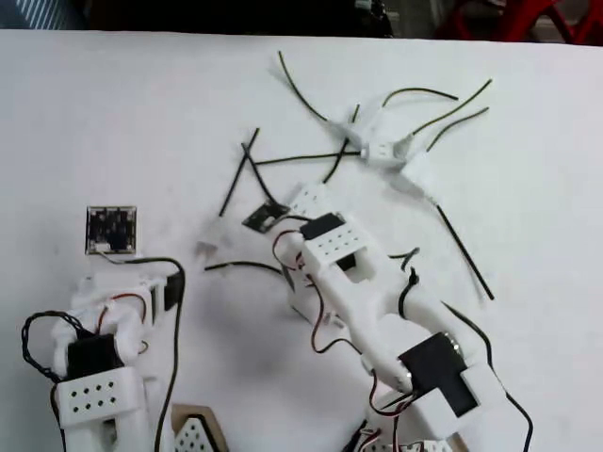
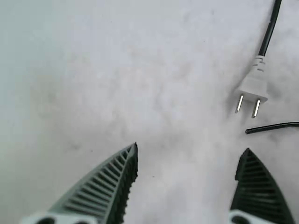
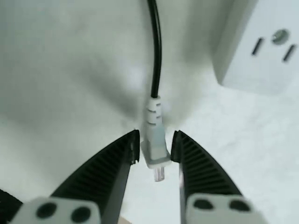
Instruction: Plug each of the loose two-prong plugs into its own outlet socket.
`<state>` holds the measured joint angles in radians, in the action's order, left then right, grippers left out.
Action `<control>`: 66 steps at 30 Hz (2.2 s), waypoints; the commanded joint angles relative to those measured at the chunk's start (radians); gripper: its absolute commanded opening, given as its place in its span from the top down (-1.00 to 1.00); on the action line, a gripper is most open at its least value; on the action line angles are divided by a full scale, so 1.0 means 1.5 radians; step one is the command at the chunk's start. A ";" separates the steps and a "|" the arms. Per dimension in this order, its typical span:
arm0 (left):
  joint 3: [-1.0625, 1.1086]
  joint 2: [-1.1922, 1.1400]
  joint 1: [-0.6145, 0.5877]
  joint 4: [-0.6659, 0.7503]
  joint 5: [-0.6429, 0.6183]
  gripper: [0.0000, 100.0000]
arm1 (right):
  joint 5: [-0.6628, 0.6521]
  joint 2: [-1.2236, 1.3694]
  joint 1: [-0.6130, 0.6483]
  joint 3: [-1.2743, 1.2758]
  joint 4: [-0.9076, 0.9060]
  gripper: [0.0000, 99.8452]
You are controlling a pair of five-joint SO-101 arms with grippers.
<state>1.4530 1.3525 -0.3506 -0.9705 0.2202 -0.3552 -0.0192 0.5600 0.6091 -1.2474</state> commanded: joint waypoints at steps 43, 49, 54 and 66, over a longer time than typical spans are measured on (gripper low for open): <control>-0.003 0.014 -0.002 0.015 0.002 0.34 | 0.060 -0.596 0.003 0.051 -0.016 0.96; -0.003 0.014 -0.002 0.015 0.002 0.34 | 0.155 -0.689 0.003 0.212 0.207 0.96; -0.004 0.014 -0.002 0.021 -0.003 0.34 | 0.213 -0.708 0.037 0.303 0.363 0.96; -0.056 0.014 0.139 0.109 -0.099 0.34 | 0.343 -0.714 0.125 0.351 0.432 0.96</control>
<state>1.4530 1.3525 -0.2401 -0.8370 0.1373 0.1419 -1.0671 0.7334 1.1431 -0.6168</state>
